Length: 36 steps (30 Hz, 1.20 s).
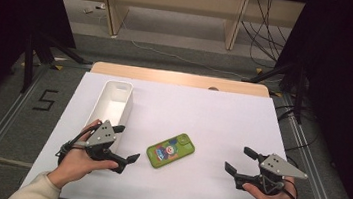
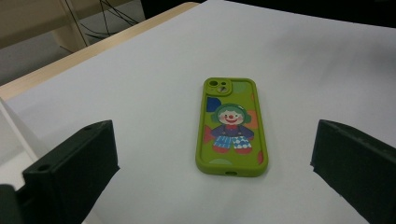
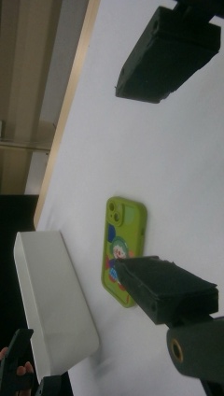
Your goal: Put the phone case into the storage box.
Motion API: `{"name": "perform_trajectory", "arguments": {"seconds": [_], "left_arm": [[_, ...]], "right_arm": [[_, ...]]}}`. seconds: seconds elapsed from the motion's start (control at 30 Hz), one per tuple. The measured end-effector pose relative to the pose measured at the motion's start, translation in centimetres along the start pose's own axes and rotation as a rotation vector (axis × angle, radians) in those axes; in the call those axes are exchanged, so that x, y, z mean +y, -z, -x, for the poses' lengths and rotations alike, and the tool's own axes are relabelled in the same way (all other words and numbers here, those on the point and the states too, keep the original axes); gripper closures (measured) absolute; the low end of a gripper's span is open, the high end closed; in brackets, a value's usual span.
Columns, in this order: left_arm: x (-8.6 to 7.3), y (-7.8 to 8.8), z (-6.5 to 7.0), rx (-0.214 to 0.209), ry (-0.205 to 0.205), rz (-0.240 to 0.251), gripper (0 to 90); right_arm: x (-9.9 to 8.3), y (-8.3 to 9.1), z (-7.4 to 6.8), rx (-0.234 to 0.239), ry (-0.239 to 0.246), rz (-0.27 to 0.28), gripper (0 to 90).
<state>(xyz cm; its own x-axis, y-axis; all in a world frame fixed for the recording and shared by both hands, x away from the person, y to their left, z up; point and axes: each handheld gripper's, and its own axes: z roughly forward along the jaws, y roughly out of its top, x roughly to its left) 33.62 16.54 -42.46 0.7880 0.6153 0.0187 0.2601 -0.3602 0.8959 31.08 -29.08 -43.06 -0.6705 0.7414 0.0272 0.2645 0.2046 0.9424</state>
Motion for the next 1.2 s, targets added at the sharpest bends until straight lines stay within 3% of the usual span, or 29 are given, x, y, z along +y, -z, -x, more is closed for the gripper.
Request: {"name": "perform_trajectory", "arguments": {"seconds": [0.53, 0.8, 1.2], "left_arm": [[1.1, -0.7, 0.9, -0.011, -0.026, -0.052, 0.5], [2.4, -3.3, 2.3, -0.070, -0.073, -0.115, 0.8], [3.7, -7.5, 3.0, -0.106, -0.099, -0.208, 1.0]], "right_arm": [[0.0, 0.0, -0.1, -0.004, 0.001, -0.001, 16.0], [0.1, 0.0, 0.0, -0.007, 0.002, -0.002, 16.0], [0.0, -0.1, 0.0, -0.006, 0.001, -0.002, 16.0]]}}
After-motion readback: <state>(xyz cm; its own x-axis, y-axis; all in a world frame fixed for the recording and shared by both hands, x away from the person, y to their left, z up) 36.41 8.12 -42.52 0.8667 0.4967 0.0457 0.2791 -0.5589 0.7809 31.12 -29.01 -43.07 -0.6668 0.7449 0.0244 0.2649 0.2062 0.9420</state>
